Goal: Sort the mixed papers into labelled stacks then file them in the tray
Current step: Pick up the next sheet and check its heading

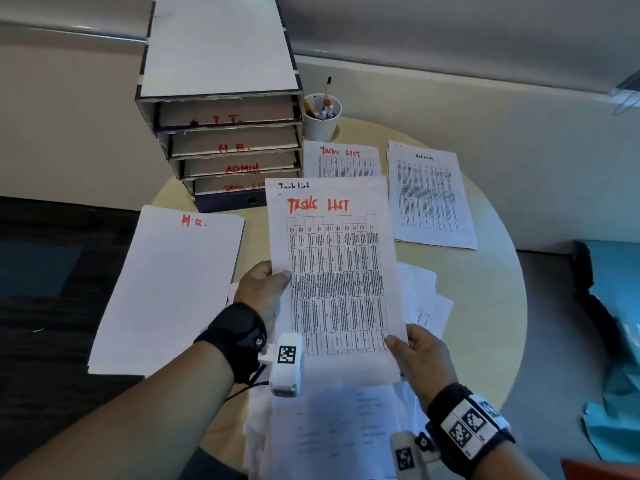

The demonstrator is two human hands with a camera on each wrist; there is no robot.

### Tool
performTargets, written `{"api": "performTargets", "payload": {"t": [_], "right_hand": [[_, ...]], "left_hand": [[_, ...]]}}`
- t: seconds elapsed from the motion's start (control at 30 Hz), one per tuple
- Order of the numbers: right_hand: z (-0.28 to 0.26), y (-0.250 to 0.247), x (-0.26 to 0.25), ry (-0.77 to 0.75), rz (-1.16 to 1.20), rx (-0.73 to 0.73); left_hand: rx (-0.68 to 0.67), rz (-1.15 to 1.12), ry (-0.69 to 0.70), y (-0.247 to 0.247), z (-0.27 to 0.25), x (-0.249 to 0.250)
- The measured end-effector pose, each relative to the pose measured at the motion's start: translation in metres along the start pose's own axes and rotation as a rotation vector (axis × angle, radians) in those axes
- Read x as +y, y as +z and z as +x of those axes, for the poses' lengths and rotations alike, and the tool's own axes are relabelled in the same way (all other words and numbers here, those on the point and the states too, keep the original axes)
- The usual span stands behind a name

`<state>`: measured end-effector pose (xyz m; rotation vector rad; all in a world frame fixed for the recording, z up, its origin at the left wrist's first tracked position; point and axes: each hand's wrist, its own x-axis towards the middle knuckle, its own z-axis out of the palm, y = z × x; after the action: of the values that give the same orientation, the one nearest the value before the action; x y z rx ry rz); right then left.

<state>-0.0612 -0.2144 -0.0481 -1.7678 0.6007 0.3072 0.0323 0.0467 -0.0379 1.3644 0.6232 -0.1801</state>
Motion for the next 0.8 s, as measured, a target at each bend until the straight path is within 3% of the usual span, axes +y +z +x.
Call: {"api": "performTargets", "payload": {"t": [0.13, 0.6, 0.8], "right_hand": [[0.003, 0.0, 0.002, 0.009, 0.058, 0.076], [0.0, -0.005, -0.006, -0.07, 0.032, 0.09], [-0.001, -0.011, -0.009, 0.061, 0.185, 0.077]], "left_hand": [[0.022, 0.0, 0.015, 0.006, -0.003, 0.003], [0.019, 0.066, 0.089, 0.014, -0.007, 0.014], [-0.084, 0.175, 0.174, 0.015, -0.01, 0.023]]}}
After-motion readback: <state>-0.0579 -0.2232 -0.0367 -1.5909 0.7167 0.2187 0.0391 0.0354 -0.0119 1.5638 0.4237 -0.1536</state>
